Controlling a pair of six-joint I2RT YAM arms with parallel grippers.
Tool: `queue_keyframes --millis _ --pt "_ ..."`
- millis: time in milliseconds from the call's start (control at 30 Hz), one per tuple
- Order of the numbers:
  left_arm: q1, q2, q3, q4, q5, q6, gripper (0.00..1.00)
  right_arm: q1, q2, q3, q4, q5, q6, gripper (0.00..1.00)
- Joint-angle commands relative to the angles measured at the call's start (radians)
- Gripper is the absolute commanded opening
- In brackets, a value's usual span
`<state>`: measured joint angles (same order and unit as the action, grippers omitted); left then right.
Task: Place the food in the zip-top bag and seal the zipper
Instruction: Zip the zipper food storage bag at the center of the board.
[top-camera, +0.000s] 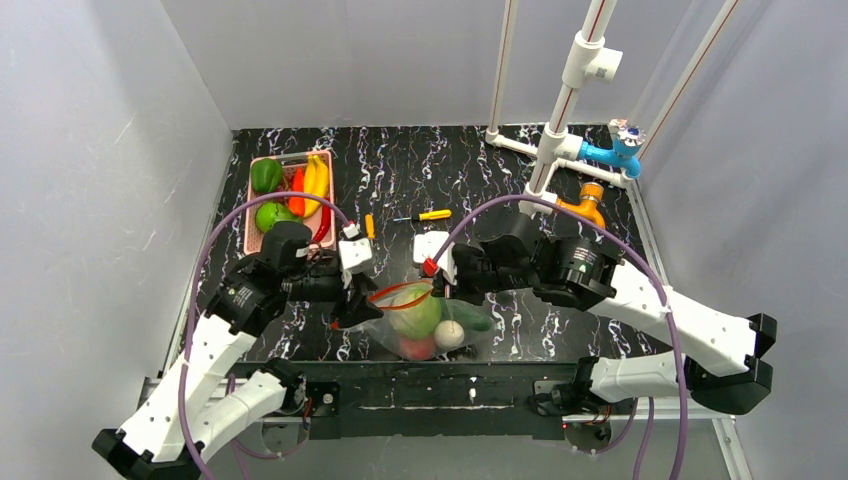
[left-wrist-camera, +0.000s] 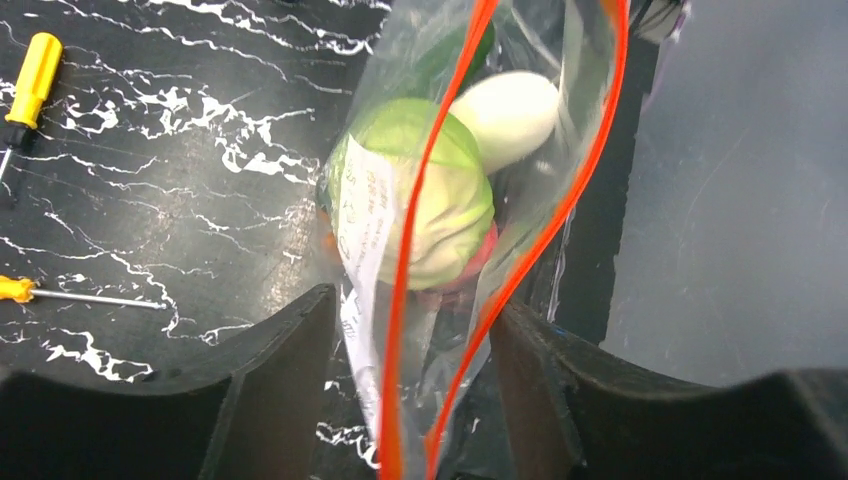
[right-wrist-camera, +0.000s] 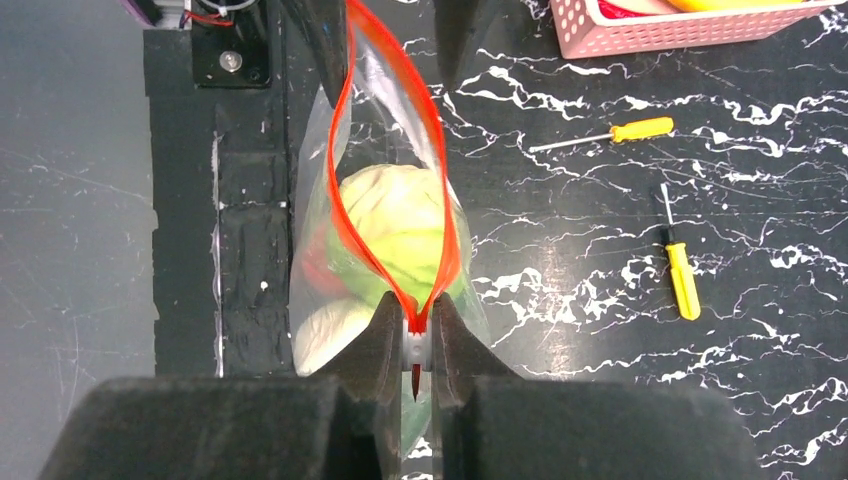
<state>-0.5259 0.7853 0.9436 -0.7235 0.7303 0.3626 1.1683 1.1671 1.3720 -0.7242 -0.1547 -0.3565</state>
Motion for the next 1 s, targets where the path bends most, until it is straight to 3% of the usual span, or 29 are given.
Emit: queue_keyframes --millis 0,133,367,667,767,833,967 --pt "-0.002 -0.022 0.029 0.141 0.058 -0.105 0.60 0.002 0.031 0.059 -0.015 -0.045 -0.014 0.01" --pt "-0.029 -0.020 0.021 0.224 0.060 -0.155 0.65 0.002 0.065 0.082 -0.017 -0.067 0.018 0.01" --pt "-0.204 -0.015 -0.023 0.307 -0.123 -0.128 0.78 0.003 0.078 0.081 -0.001 -0.092 0.034 0.01" --pt "-0.266 0.071 -0.033 0.410 -0.166 -0.082 0.78 0.002 0.036 0.059 0.026 -0.119 0.033 0.01" --pt "-0.266 0.111 -0.018 0.381 -0.121 -0.056 0.69 0.002 0.015 0.042 0.046 -0.105 0.029 0.01" --pt "-0.267 0.113 -0.021 0.359 -0.104 -0.045 0.58 0.001 -0.001 0.028 0.060 -0.089 0.024 0.01" --pt "-0.267 0.074 -0.050 0.314 -0.162 -0.043 0.11 -0.006 -0.028 -0.007 0.092 -0.085 0.027 0.01"
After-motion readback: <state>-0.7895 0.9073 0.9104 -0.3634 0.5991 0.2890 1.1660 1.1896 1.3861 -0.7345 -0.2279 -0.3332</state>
